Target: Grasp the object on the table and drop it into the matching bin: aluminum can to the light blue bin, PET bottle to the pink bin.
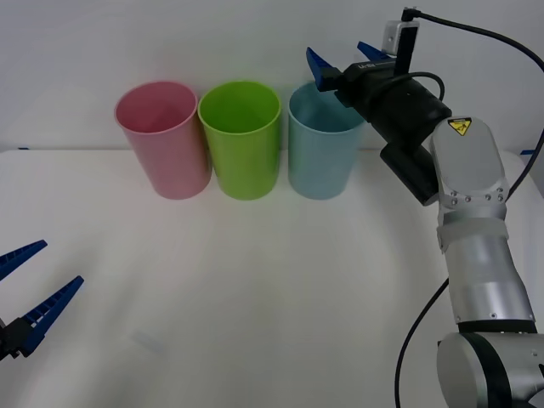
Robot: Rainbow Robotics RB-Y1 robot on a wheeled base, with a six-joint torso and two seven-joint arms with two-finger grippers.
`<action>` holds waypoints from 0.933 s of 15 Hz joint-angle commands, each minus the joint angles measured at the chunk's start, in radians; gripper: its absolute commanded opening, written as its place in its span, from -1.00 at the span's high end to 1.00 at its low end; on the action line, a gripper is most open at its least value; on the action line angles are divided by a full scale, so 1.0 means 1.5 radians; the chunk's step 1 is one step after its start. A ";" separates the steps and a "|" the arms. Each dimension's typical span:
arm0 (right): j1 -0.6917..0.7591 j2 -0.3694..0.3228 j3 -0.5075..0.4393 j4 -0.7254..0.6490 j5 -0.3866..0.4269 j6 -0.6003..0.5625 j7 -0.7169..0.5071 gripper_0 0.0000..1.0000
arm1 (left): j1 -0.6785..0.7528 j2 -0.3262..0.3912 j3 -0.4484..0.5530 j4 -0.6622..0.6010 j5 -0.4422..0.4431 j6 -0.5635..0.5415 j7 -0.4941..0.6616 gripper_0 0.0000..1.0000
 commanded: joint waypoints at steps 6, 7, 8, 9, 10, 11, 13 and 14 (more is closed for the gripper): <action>0.115 -0.040 0.028 -0.136 -0.046 -0.037 -0.012 -1.00 | 0.000 0.000 0.000 0.000 0.000 0.000 0.000 -1.00; 0.135 -0.053 0.038 -0.155 -0.061 -0.037 -0.014 -1.00 | 0.000 0.000 0.000 0.000 0.000 0.000 0.000 -1.00; 0.161 -0.069 0.050 -0.182 -0.077 -0.037 -0.015 -1.00 | 0.000 0.000 0.000 0.000 0.000 0.000 0.000 -1.00; 0.183 -0.082 0.059 -0.202 -0.089 -0.037 -0.016 -1.00 | 0.000 0.000 0.000 0.000 0.000 0.000 0.000 -1.00; 0.210 -0.097 0.067 -0.229 -0.104 -0.037 -0.017 -1.00 | 0.000 0.000 0.000 0.000 0.000 0.000 0.000 -1.00; 0.239 -0.117 0.077 -0.252 -0.123 -0.037 -0.017 -1.00 | 0.000 0.000 0.000 0.000 0.000 0.000 0.000 -1.00; 0.292 -0.154 0.089 -0.298 -0.160 -0.037 -0.010 -1.00 | 0.000 0.000 0.000 0.000 0.000 0.000 0.000 -1.00; 0.324 -0.171 0.092 -0.324 -0.179 -0.037 -0.007 -1.00 | 0.000 0.000 0.000 0.000 0.000 0.000 0.000 -1.00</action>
